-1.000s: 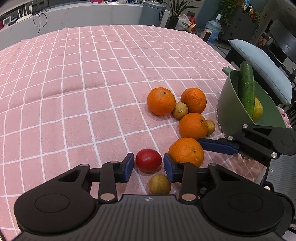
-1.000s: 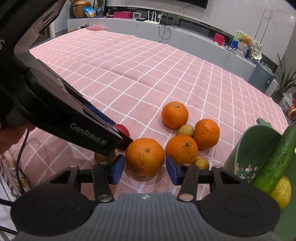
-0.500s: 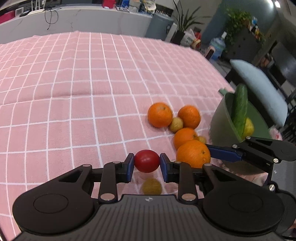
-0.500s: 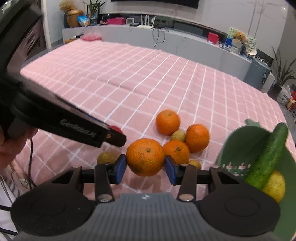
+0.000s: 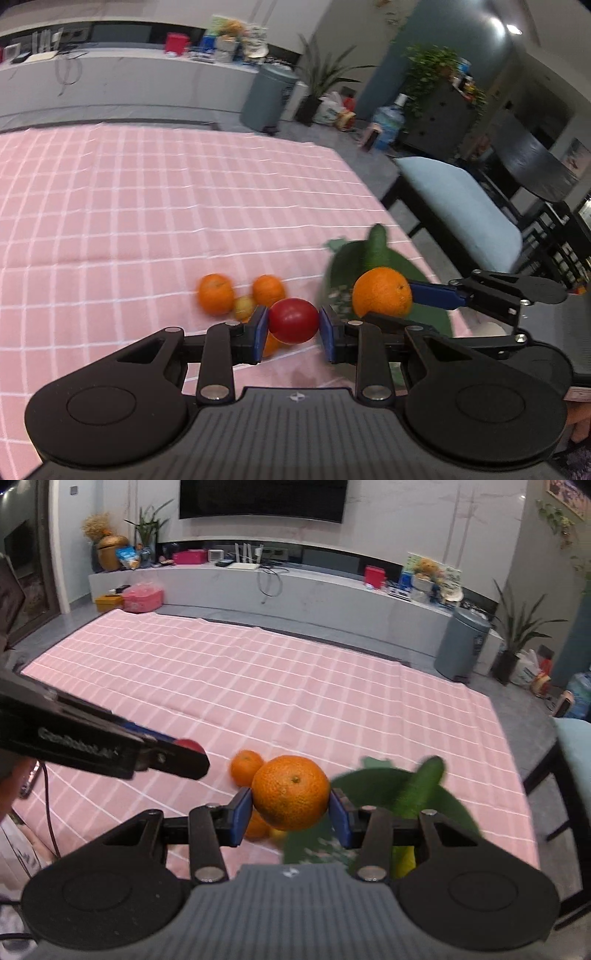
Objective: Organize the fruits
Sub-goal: 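Carry the orange into the colander with the right tool while the left tool drops the tomato in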
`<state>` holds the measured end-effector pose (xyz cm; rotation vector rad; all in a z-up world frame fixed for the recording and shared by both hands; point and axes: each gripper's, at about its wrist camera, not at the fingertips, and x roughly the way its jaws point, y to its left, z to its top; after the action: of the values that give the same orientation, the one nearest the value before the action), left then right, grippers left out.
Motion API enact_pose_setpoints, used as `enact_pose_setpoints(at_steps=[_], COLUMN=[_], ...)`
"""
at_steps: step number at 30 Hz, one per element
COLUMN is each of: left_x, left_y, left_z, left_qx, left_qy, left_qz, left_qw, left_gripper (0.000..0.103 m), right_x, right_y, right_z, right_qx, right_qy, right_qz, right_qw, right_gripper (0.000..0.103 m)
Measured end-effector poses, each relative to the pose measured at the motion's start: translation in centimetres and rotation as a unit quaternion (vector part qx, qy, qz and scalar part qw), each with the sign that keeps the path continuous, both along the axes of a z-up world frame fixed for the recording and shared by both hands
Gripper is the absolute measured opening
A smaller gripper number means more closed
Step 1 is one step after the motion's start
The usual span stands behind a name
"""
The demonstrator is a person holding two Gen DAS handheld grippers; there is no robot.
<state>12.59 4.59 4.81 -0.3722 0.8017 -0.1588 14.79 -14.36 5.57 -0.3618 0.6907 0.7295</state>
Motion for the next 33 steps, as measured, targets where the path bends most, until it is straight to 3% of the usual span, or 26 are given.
enact_pose_setpoints(at_steps=[6, 15, 26, 33], left_x=[2.2, 5.0, 6.4, 7.3], left_y=[-4.9, -10.5, -12.4, -12.4], left_z=[0.1, -2.7, -4.8, -5.3], left_qx=[0.009, 0.040, 0.095, 0.101], left_qy=[0.011, 0.069, 0.132, 0.151], left_qz=[-0.052, -0.120, -0.160, -0.162], left_qw=[0.9985, 0.9895, 0.9737, 0.9699], left_gripper=[0.033, 0.033, 0.033, 0.033], right_x=[1.0, 2.8, 4.8, 5.4], right_y=[-4.1, -7.9, -7.4, -7.1], right_z=[-0.7, -4.2, -6.8, -7.5], right_qx=[-0.022, -0.038, -0.075, -0.088], right_qy=[0.028, 0.087, 0.152, 0.164], right_qz=[-0.031, -0.062, -0.039, -0.036], right_qw=[0.999, 0.994, 0.985, 0.982], right_gripper=[0.042, 0.042, 0.042, 0.042])
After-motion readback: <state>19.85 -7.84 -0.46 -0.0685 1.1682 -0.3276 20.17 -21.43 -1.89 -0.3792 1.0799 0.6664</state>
